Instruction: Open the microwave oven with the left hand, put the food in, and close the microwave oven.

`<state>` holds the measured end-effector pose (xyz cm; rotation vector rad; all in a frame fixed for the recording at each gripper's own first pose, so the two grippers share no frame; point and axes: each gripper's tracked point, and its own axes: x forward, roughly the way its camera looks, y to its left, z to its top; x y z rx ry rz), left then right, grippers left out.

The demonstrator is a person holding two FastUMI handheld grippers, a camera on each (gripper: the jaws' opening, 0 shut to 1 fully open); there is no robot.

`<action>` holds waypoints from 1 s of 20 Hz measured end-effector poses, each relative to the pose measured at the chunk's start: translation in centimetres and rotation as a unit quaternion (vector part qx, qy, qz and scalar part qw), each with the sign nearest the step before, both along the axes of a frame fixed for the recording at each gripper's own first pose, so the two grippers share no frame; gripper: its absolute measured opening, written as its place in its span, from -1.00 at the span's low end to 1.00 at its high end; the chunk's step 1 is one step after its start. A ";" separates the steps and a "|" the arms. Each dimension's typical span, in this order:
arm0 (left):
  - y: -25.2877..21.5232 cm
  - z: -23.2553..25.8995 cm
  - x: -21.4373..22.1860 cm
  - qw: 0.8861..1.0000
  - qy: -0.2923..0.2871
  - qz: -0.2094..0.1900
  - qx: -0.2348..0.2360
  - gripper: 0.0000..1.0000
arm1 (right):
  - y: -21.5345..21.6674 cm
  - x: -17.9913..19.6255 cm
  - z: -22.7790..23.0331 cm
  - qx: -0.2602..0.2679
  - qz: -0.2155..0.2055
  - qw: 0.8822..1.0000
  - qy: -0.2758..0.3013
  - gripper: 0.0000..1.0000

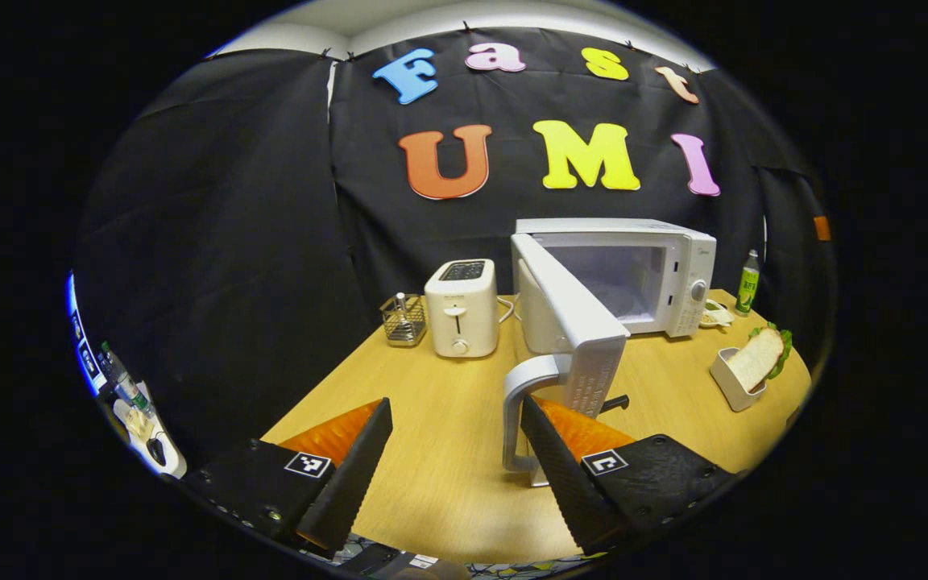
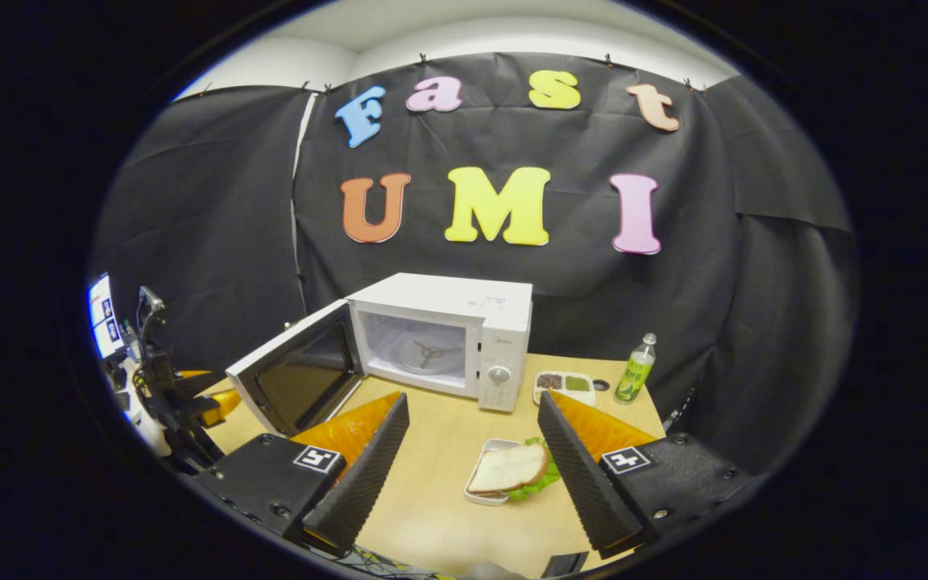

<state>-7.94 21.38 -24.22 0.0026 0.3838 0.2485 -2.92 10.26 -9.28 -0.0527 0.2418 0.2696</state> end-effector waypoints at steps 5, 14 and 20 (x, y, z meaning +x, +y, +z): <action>1.9 0.5 -2.3 1.000 0.004 0.023 0.016 0.94 | -0.5 0.5 -2.4 0.002 0.000 1.000 0.021 1.00; -0.2 2.8 -3.3 1.000 -0.008 0.022 0.021 0.94 | -6.5 4.6 -10.5 0.023 -0.029 0.993 0.112 0.93; -2.7 6.8 -2.5 0.998 -0.043 0.023 0.034 0.94 | -9.0 8.5 -17.0 0.074 -0.016 0.976 0.204 0.94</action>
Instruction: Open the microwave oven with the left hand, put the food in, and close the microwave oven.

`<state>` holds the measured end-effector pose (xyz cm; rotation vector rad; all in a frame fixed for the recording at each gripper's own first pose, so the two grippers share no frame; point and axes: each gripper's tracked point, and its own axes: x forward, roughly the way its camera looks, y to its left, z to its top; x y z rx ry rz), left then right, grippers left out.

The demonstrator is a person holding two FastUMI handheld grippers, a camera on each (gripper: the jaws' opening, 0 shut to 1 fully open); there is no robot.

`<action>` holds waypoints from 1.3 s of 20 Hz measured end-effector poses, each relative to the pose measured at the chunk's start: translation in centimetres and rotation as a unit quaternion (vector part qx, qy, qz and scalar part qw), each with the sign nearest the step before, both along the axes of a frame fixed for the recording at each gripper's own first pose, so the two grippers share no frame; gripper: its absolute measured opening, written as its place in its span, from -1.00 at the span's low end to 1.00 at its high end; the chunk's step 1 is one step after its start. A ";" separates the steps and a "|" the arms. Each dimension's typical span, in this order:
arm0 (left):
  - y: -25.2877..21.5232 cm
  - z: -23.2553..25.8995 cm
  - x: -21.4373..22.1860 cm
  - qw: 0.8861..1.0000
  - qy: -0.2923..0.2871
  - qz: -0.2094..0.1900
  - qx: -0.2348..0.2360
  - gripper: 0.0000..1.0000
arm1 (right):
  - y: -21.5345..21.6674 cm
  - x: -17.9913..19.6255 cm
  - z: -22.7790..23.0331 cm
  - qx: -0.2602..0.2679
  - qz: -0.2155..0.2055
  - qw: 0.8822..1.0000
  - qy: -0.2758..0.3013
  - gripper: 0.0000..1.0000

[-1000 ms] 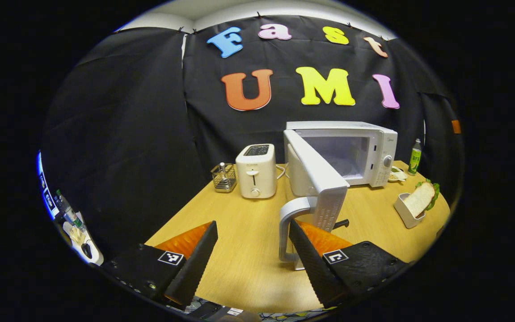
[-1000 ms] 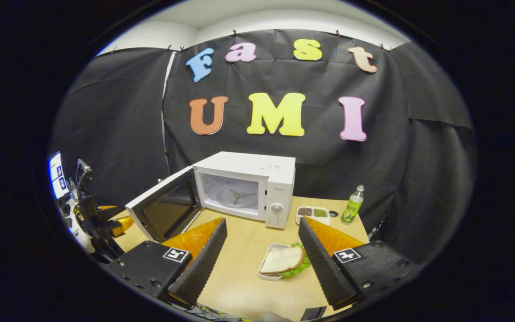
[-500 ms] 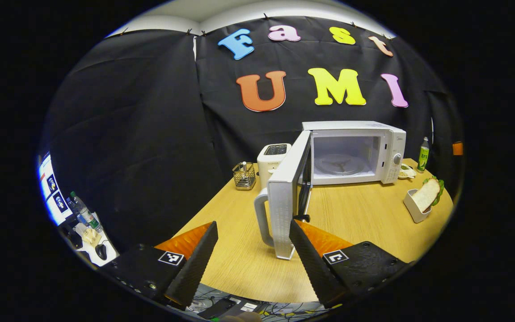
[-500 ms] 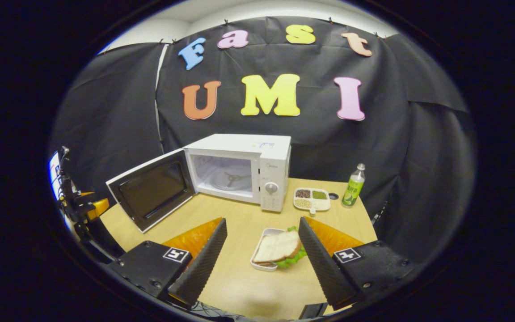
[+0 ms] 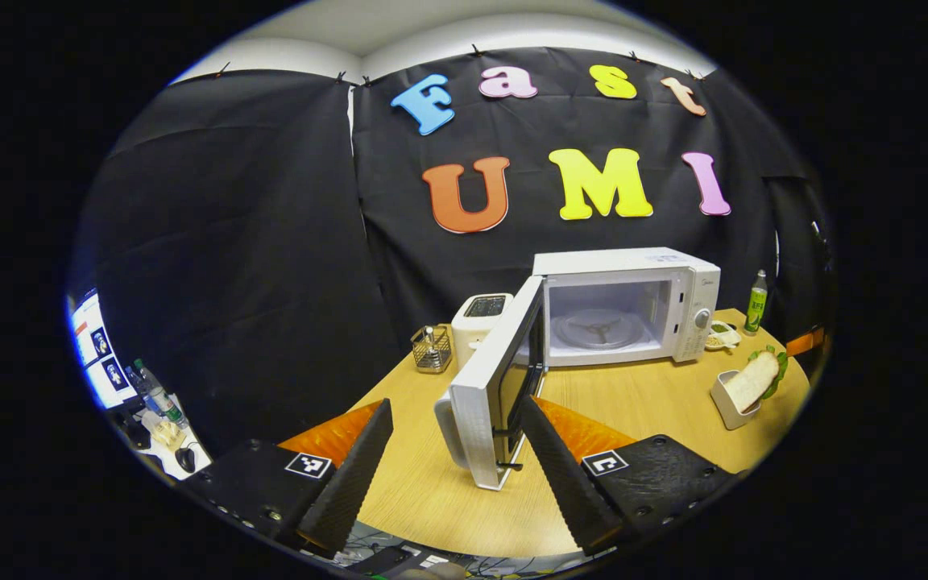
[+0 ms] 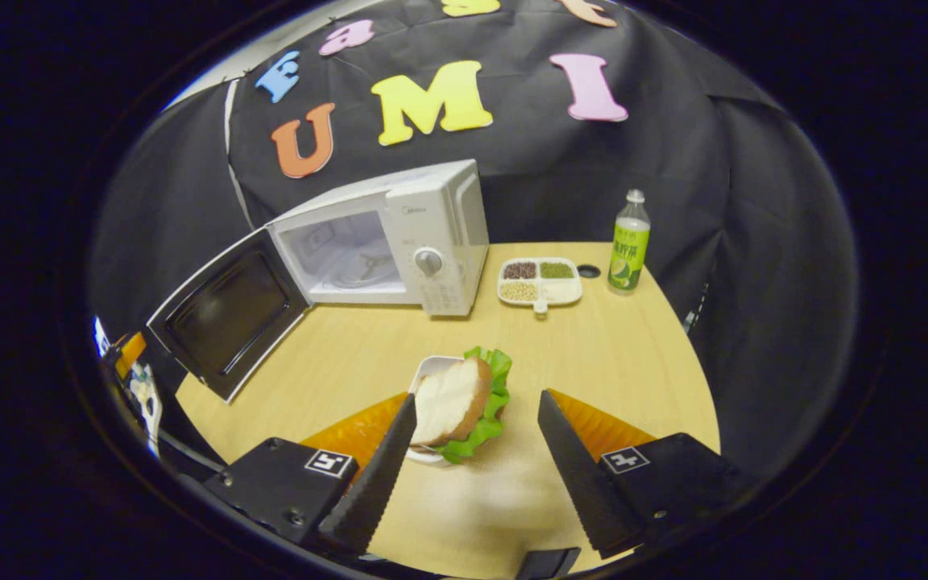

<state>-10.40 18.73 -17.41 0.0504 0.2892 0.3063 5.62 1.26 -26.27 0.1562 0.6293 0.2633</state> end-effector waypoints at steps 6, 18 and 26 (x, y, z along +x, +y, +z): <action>-3.5 2.1 0.5 1.000 0.008 0.016 0.011 0.94 | 1.2 2.8 -4.3 0.097 0.053 0.989 0.096 0.75; -7.6 3.7 1.1 0.999 0.017 0.040 0.020 0.94 | 2.4 3.9 -4.2 0.239 0.086 0.946 0.199 -0.37; -5.8 2.1 2.3 1.000 0.011 0.006 0.001 0.94 | 3.6 4.0 0.2 0.227 0.066 0.960 0.150 -0.33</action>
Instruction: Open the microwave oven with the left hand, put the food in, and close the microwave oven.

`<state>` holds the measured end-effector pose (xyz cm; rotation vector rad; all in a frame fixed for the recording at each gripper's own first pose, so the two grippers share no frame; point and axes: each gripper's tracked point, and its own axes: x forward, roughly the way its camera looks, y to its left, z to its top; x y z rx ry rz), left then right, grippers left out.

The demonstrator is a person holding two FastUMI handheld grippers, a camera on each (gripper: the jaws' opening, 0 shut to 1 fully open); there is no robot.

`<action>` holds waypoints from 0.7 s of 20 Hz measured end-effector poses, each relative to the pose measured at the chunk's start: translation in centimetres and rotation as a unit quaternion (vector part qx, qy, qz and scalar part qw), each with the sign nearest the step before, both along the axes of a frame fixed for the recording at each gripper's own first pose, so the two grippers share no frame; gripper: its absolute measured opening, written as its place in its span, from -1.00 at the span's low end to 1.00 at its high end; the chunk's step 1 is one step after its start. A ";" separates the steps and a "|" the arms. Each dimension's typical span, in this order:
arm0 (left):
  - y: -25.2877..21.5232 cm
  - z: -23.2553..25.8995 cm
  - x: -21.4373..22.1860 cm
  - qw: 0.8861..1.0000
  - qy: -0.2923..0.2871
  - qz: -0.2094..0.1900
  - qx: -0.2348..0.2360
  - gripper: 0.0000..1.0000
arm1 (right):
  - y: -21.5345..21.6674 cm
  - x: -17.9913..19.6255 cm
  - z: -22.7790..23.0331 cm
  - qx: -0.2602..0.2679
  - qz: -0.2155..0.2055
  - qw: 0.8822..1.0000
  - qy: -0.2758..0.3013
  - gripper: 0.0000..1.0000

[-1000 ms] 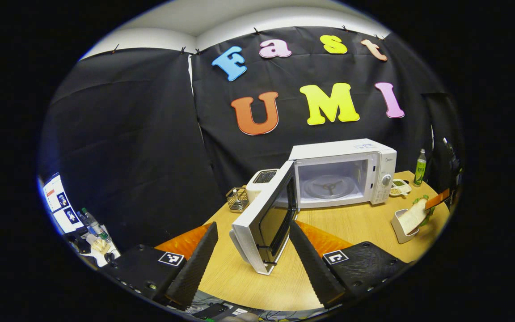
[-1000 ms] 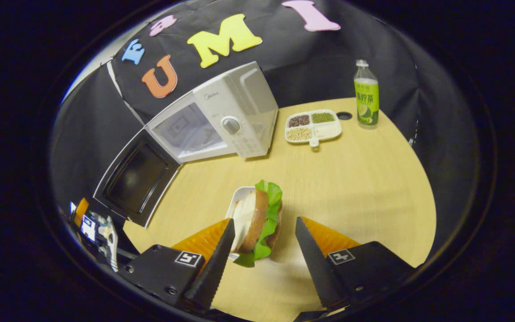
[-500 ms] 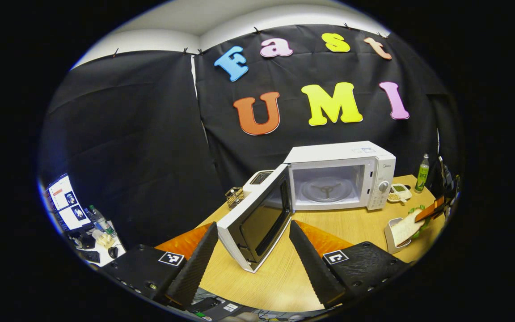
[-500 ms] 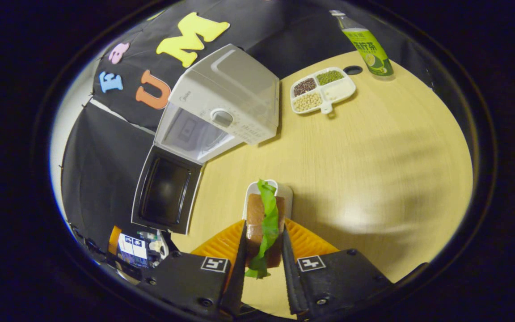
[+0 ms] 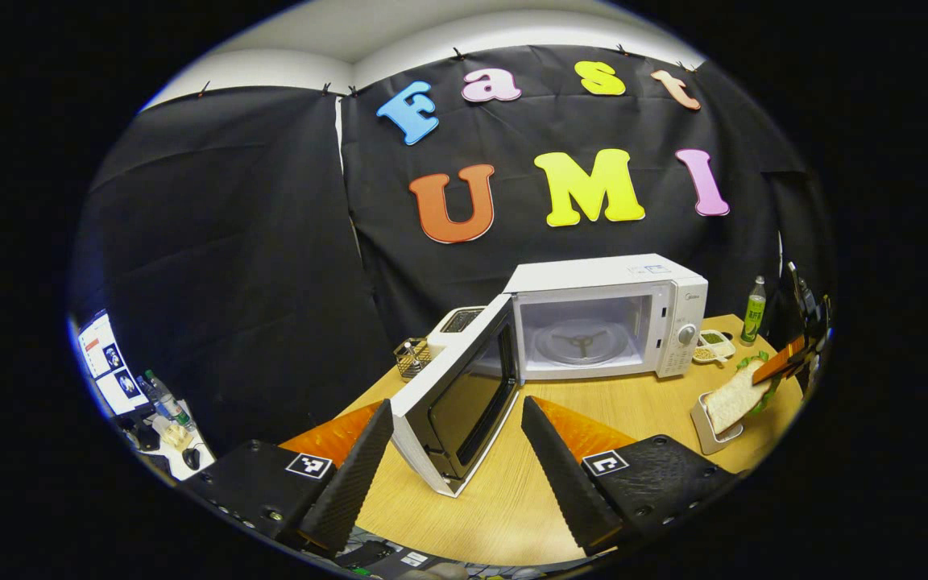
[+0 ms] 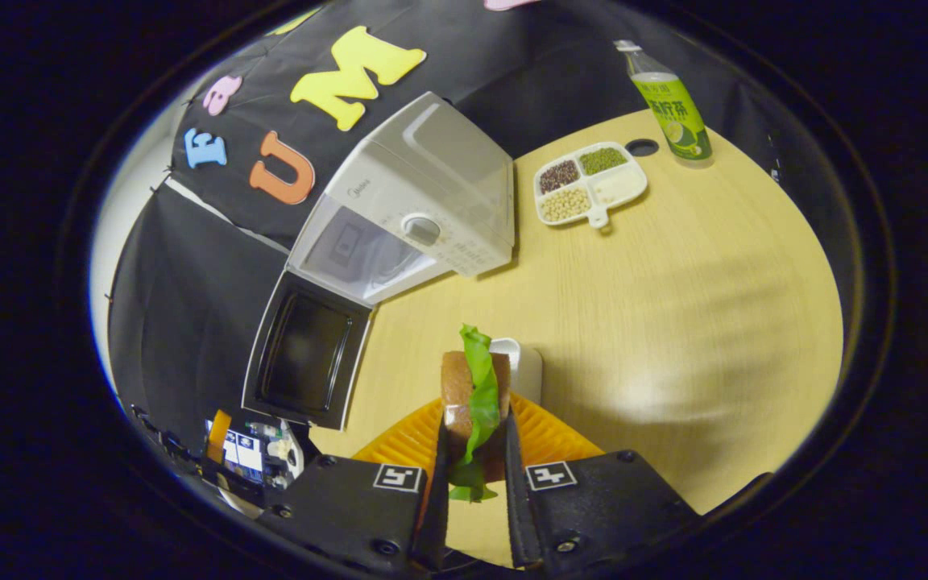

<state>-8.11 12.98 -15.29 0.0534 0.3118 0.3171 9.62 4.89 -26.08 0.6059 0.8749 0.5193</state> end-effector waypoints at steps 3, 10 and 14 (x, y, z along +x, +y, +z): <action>0.8 0.1 0.2 1.000 -0.009 -0.023 -0.007 0.94 | 2.0 0.1 3.8 0.018 -0.030 0.999 -0.022 -0.33; 2.1 -0.1 0.3 0.997 -0.005 -0.066 -0.028 0.94 | 10.1 1.9 11.0 0.060 -0.079 0.991 -0.087 -0.34; 3.0 0.1 0.7 0.995 -0.002 -0.095 -0.009 0.94 | 14.6 5.1 11.9 0.061 -0.138 0.983 -0.109 -0.33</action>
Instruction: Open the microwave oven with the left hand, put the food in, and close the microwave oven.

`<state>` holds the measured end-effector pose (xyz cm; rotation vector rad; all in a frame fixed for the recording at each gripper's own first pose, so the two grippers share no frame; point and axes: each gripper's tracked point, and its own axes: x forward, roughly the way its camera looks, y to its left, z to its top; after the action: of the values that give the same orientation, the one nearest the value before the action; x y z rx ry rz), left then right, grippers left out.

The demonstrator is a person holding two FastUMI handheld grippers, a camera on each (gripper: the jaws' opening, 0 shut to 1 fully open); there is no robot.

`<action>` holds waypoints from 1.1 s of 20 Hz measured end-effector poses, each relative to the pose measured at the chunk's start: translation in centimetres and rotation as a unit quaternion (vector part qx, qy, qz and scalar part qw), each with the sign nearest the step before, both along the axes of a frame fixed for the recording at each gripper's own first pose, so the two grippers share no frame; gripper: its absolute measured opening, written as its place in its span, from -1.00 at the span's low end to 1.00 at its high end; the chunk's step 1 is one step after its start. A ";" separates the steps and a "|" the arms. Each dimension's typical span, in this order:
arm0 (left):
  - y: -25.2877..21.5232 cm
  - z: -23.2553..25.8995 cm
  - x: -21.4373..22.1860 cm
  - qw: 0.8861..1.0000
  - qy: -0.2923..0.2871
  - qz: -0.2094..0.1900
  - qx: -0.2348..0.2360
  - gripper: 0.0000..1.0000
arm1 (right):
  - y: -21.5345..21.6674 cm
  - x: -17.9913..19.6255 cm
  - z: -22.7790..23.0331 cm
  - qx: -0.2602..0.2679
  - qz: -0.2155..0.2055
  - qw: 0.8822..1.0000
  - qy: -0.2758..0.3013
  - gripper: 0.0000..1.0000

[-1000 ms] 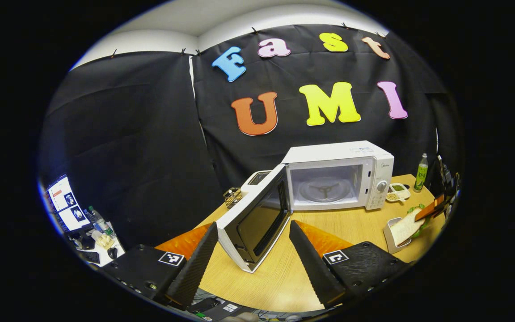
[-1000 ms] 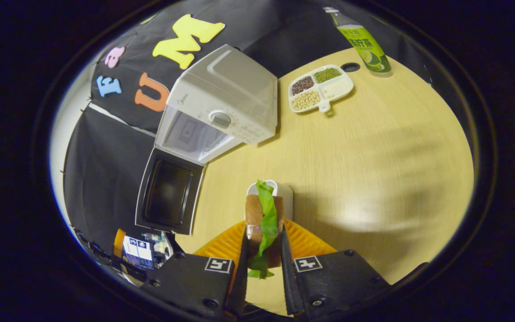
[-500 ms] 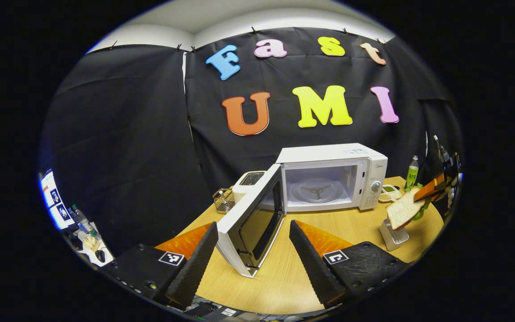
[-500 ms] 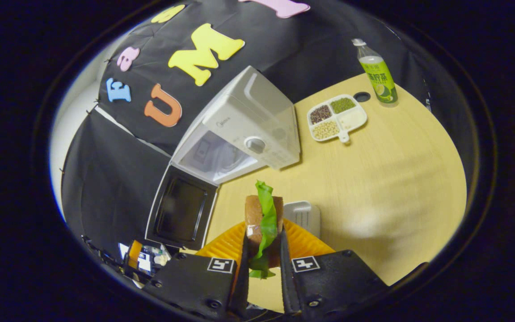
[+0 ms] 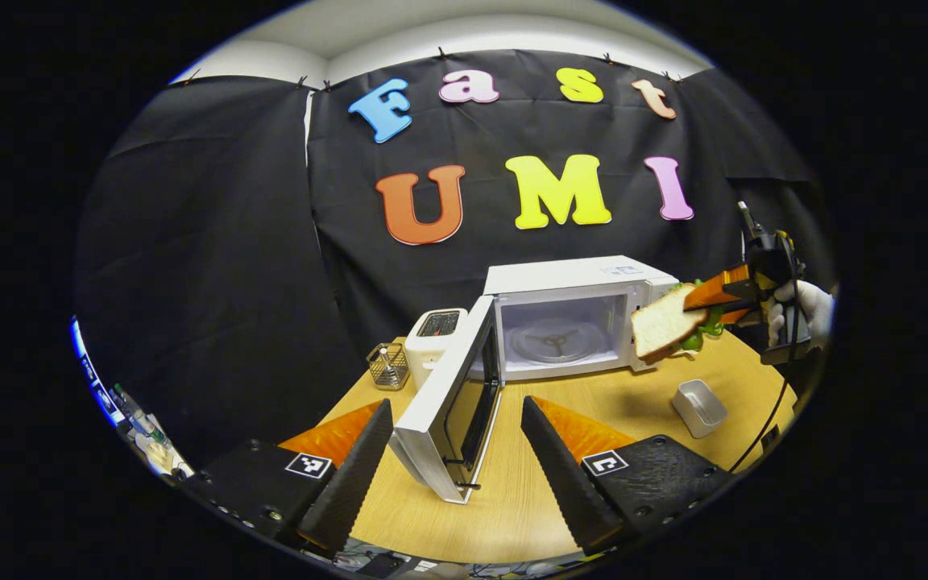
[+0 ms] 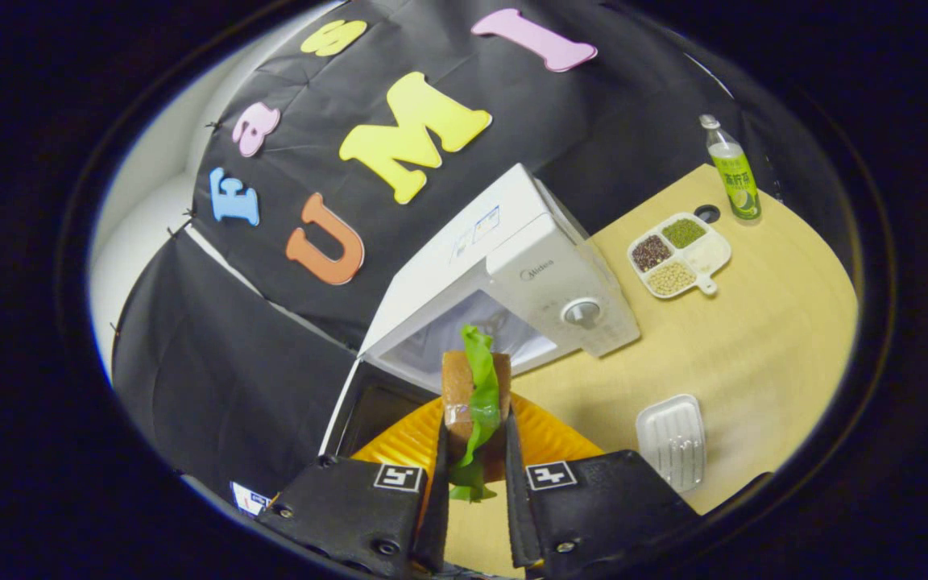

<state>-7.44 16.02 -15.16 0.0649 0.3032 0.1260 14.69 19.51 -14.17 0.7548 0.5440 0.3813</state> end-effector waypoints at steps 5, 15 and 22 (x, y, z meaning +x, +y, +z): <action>1.4 -0.2 0.7 1.000 0.018 -0.015 0.003 0.94 | 5.2 4.6 -1.6 0.021 -0.050 0.998 -0.012 -0.34; 2.6 1.7 1.7 1.000 -0.007 -0.020 0.011 0.93 | 11.5 13.6 -6.7 0.075 -0.191 0.978 -0.034 -0.33; 2.9 -0.7 0.3 1.000 0.011 -0.017 0.010 0.94 | 16.6 18.3 -7.6 0.105 -0.217 0.970 -0.035 -0.47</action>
<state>-7.12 18.90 -15.84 0.0905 0.3223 0.0939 32.95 36.08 -21.80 1.0346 0.2613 0.0577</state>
